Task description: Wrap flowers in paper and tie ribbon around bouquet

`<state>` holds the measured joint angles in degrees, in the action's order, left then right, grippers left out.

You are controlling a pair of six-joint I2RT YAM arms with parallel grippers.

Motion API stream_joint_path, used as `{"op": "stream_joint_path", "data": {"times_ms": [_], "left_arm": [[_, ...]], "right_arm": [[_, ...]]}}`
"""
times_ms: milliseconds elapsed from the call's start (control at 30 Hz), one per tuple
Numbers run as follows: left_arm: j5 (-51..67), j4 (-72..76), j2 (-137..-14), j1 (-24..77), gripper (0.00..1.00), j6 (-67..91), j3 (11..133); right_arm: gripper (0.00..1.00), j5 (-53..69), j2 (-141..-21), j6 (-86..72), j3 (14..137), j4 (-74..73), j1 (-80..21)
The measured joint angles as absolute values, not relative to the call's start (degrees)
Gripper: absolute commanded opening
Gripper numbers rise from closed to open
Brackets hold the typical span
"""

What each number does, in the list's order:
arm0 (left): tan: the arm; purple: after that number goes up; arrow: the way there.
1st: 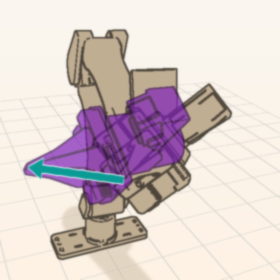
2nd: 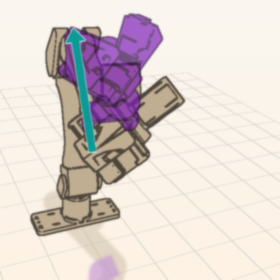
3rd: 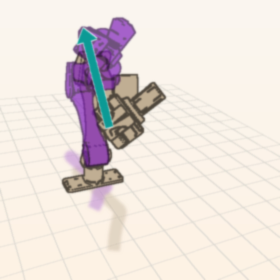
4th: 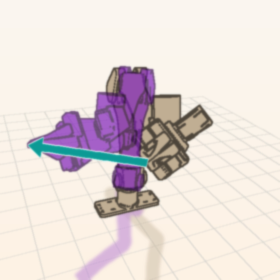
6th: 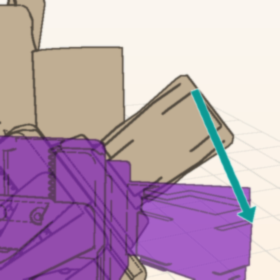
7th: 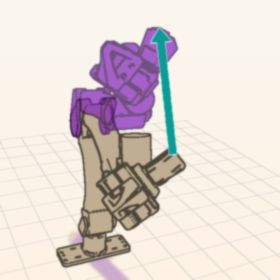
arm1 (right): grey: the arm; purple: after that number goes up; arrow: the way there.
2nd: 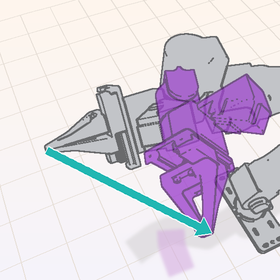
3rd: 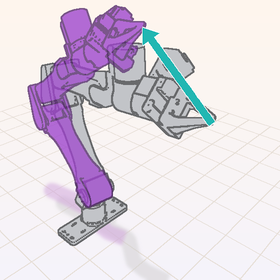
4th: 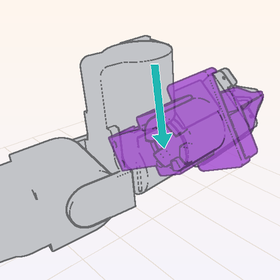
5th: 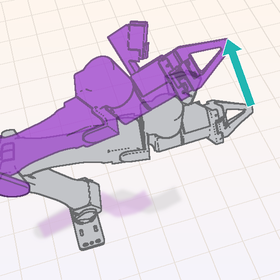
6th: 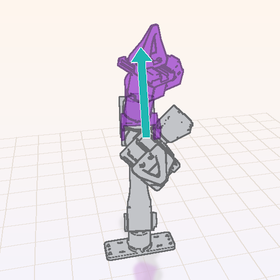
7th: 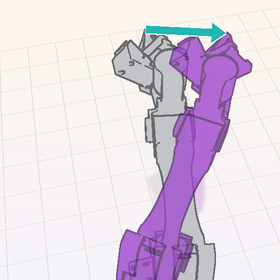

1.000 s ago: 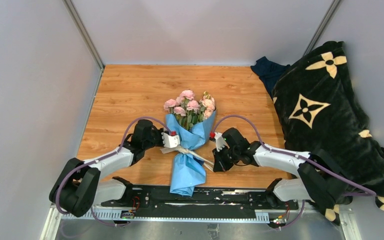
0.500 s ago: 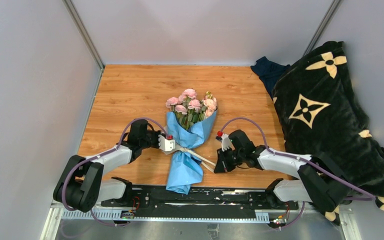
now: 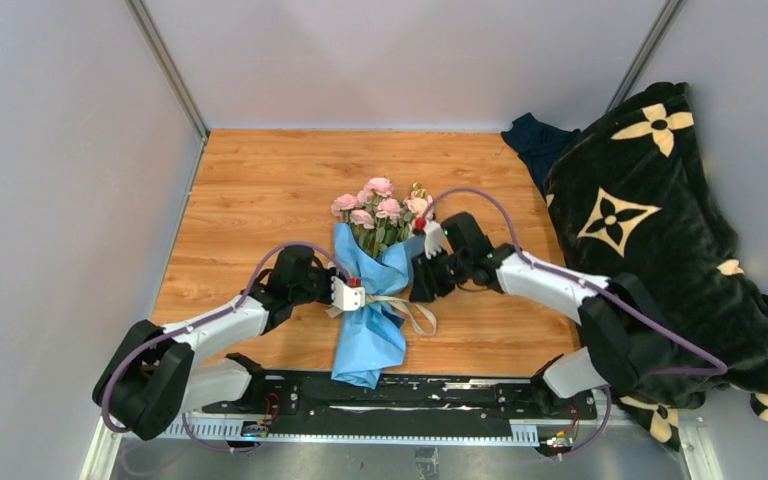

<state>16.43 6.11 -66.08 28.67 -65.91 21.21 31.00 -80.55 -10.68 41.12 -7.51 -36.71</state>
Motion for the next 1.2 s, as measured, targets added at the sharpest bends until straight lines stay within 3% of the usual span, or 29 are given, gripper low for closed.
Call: {"op": "stream_joint_path", "data": {"times_ms": [333,367,500,533,600,633,800,967,1100,1200], "left_arm": [[17.8,12.5,-75.0,31.1,0.21,-64.3,22.8],[17.9,13.3,-75.9,31.7,0.3,-64.2,23.5],[17.3,15.1,-76.6,33.6,0.92,-64.4,26.2],[16.7,14.4,-75.8,33.6,0.99,-65.5,26.7],[14.7,9.3,-71.7,33.8,1.0,-67.3,27.6],[13.7,4.4,-68.1,33.7,1.0,-68.4,28.1],[12.6,-22.2,-51.1,33.5,1.0,-70.6,32.7],[6.0,-39.2,-43.4,31.8,1.0,-52.8,43.0],[0.3,-45.3,-47.5,19.0,1.0,-37.3,55.6],[-3.2,-44.8,-49.6,6.2,1.0,-29.2,57.1]], "right_arm": [[0.39,29.3,-102.2,-3.1,62.6,-7.4,-33.5],[0.39,28.9,-103.8,-2.8,64.6,-8.3,-33.5],[0.42,27.9,-107.8,-1.4,74.7,-10.7,-31.5],[0.46,27.8,-107.7,-1.0,75.8,-10.9,-30.7],[0.73,27.7,-105.1,0.2,76.5,-11.1,-28.3],[0.77,27.7,-102.3,1.2,75.5,-11.7,-26.7],[0.79,26.0,-81.6,1.8,67.2,-14.4,-18.0],[0.81,21.6,-60.1,0.3,53.7,-13.5,-9.1],[0.86,14.6,-52.0,-2.0,44.1,-10.8,-6.9],[0.87,5.5,-48.4,-6.0,36.6,-8.0,-6.8]]}}
